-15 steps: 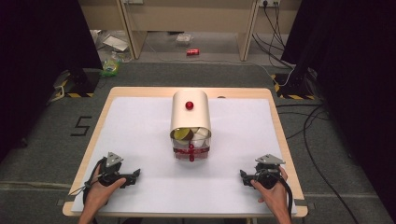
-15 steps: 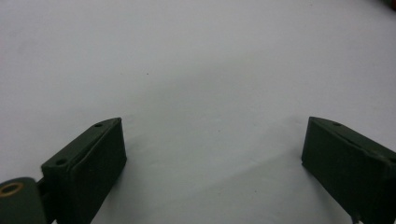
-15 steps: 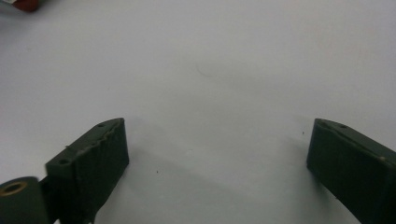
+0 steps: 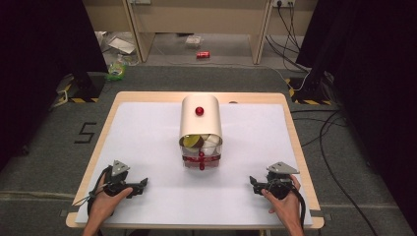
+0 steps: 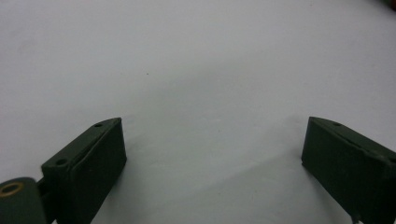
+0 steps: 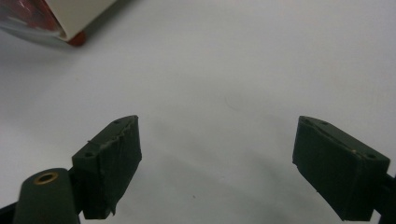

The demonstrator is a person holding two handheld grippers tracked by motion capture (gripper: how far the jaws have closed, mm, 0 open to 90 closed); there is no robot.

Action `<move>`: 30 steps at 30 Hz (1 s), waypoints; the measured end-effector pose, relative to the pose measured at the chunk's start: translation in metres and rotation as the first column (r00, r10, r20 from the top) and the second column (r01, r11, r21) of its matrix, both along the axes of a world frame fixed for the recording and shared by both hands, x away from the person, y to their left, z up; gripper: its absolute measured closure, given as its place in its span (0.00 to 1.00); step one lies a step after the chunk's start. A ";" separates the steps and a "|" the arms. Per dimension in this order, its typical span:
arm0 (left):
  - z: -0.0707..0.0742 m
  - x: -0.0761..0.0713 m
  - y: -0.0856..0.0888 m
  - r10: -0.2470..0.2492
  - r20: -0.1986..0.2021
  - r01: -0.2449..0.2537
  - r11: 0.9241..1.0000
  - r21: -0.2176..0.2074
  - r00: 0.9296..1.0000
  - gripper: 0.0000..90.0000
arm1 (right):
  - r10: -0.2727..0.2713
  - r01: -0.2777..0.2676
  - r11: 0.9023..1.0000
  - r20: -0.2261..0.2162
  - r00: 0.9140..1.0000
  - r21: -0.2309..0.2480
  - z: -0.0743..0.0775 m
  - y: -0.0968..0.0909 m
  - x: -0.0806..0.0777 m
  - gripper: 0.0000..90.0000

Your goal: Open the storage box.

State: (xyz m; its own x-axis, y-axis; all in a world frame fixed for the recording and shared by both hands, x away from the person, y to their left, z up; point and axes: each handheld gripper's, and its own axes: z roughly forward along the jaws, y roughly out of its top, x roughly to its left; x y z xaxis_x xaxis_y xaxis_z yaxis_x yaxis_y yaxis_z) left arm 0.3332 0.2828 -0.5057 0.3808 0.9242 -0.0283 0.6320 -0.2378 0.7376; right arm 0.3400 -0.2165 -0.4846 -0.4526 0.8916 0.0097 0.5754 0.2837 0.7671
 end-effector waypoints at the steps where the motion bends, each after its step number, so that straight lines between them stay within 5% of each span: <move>1: 0.000 0.000 0.000 0.000 -0.001 0.000 1.000 0.002 1.000 0.06 | 0.009 -0.009 1.000 0.022 1.000 0.009 0.003 0.003 0.000 0.19; 6: 0.001 -0.001 -0.001 -0.004 0.009 0.004 1.000 0.015 1.000 0.07 | 0.033 -0.035 0.999 0.063 0.997 0.035 0.010 0.011 0.000 0.21; 9: 0.003 -0.001 -0.004 -0.016 0.011 0.016 1.000 -0.017 1.000 0.17 | 0.074 -0.080 0.995 0.101 0.992 0.054 0.017 0.024 0.002 0.23; 14: 0.004 -0.001 -0.012 -0.045 0.012 0.045 0.999 0.002 0.999 0.17 | 0.111 -0.119 0.991 0.116 0.987 0.063 0.020 0.038 0.005 0.23; 24: 0.002 -0.001 -0.013 -0.053 0.014 0.053 0.999 -0.001 0.999 0.15 | 0.165 -0.186 0.978 0.197 0.967 0.096 0.054 0.063 -0.002 0.26; 30: 0.002 -0.001 -0.013 -0.054 0.014 0.054 0.999 -0.006 0.998 0.14 | 0.167 -0.189 0.977 0.196 0.966 0.102 0.062 0.070 -0.007 0.27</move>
State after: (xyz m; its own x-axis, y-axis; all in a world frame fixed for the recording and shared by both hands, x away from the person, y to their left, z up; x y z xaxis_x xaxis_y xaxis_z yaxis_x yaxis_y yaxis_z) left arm 0.3324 0.2699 -0.5042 0.4304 0.9022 -0.0290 0.6082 -0.2662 0.7478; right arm 0.3333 -0.1464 -0.4223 -0.6079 0.7939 0.0113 0.3682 0.2693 0.8899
